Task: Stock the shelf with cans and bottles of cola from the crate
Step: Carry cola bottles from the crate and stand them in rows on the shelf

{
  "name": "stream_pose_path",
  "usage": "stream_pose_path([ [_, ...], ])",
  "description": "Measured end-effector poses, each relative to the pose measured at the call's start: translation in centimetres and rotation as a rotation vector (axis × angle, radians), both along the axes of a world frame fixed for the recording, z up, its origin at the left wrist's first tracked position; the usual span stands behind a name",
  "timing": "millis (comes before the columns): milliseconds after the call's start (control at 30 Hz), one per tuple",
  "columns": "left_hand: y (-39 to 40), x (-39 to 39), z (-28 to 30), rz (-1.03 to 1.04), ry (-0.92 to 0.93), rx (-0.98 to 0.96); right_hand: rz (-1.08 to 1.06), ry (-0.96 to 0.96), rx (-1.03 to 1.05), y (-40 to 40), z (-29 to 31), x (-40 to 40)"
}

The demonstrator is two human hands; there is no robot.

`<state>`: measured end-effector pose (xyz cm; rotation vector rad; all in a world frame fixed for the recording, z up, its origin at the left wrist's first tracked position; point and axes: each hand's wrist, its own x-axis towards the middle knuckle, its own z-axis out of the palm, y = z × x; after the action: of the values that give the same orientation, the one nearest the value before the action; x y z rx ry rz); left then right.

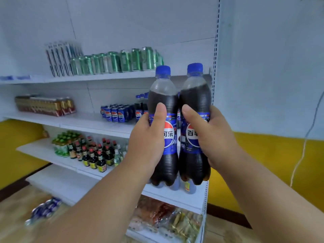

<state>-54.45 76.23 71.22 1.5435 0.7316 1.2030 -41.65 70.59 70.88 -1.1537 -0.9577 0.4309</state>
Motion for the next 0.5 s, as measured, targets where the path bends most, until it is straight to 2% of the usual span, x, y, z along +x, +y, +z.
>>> stream_pose_path([
  [167,6.3,1.4,-1.1,0.096,0.006,0.087,0.089,0.056,0.002,6.6,-0.6,1.3],
  [300,11.6,4.1,-2.2,0.082,-0.025,0.047,-0.049,-0.137,0.007,12.2,-1.5,4.0],
  [500,18.9,10.1,-3.6,0.136,0.021,0.083,-0.074,-0.113,-0.023,19.7,-3.4,10.0],
])
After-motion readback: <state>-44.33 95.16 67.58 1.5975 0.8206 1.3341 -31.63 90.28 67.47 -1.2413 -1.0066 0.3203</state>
